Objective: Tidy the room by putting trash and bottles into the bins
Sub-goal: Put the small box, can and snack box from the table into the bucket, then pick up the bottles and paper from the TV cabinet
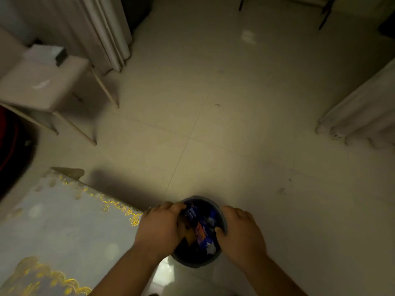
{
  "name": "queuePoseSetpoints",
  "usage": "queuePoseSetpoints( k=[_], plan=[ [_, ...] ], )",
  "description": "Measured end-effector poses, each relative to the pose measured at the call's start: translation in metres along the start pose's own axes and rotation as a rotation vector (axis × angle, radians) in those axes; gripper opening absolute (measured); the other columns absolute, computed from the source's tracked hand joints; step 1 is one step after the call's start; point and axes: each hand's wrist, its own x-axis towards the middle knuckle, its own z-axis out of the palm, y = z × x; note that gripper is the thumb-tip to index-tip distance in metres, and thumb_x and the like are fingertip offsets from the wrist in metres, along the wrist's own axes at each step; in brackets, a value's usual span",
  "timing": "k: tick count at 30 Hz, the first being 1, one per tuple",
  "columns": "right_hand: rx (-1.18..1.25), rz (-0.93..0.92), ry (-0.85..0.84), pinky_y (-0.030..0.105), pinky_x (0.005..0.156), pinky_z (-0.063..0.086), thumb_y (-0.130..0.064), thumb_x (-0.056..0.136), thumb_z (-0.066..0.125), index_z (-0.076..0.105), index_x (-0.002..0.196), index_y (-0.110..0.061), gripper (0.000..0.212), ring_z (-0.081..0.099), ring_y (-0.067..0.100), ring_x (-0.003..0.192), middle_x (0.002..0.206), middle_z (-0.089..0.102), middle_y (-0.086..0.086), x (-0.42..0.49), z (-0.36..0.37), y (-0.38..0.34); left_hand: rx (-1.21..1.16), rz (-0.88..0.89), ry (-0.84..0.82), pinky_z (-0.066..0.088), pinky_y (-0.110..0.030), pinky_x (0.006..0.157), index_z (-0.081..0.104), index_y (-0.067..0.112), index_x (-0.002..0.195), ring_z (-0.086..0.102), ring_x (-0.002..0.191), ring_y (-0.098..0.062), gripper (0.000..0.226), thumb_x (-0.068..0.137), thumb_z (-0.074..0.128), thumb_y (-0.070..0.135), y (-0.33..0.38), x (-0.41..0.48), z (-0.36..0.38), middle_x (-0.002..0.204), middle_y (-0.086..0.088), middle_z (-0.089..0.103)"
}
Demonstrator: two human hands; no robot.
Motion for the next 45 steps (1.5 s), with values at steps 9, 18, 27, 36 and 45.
queuePoseSetpoints(
  k=[9, 18, 27, 36, 45],
  plan=[
    [0.004, -0.009, 0.219, 0.033, 0.105, 0.041, -0.054, 0.082, 0.045, 0.035, 0.144, -0.039, 0.065, 0.037, 0.016, 0.129, 0.142, 0.046, -0.012, -0.113, -0.184, -0.074, 0.111, 0.167, 0.094, 0.026, -0.051, 0.116, 0.033, 0.048, 0.142, 0.043, 0.133, -0.018, 0.06, 0.085, 0.046, 0.061, 0.059, -0.089, -0.208, 0.146, 0.018, 0.044],
    [0.031, 0.234, 0.571, 0.038, 0.104, 0.04, -0.059, 0.081, 0.046, 0.036, 0.141, -0.041, 0.064, 0.039, 0.017, 0.129, 0.138, 0.049, -0.012, -0.281, -0.305, -0.053, 0.121, 0.552, 0.204, 0.024, -0.049, 0.117, 0.032, 0.047, 0.142, 0.044, 0.133, -0.016, 0.06, 0.086, 0.043, 0.065, 0.19, -0.184, -0.304, 0.144, 0.017, 0.047],
    [0.093, 0.515, 0.702, 0.04, 0.101, 0.041, -0.062, 0.079, 0.046, 0.038, 0.138, -0.042, 0.063, 0.042, 0.021, 0.124, 0.135, 0.051, -0.009, -0.461, -0.335, 0.056, 0.203, 0.9, 0.179, 0.021, -0.051, 0.119, 0.034, 0.046, 0.14, 0.044, 0.134, -0.017, 0.06, 0.084, 0.045, 0.065, 0.363, -0.301, -0.278, 0.143, 0.017, 0.048],
    [0.129, 0.749, 0.798, 0.04, 0.099, 0.044, -0.064, 0.078, 0.044, 0.039, 0.138, -0.04, 0.065, 0.043, 0.022, 0.123, 0.136, 0.052, -0.006, -0.645, -0.325, 0.201, 0.23, 1.134, 0.096, 0.026, -0.053, 0.116, 0.038, 0.046, 0.139, 0.045, 0.132, -0.018, 0.059, 0.084, 0.047, 0.066, 0.544, -0.427, -0.184, 0.141, 0.014, 0.05],
    [0.177, 1.016, 0.827, 0.039, 0.095, 0.043, -0.063, 0.075, 0.036, 0.039, 0.14, -0.039, 0.07, 0.042, 0.021, 0.119, 0.131, 0.052, -0.006, -0.757, -0.304, 0.295, 0.313, 1.354, 0.024, 0.026, -0.054, 0.114, 0.037, 0.047, 0.138, 0.043, 0.133, -0.018, 0.061, 0.082, 0.045, 0.068, 0.68, -0.5, -0.108, 0.141, 0.016, 0.049]
  ],
)
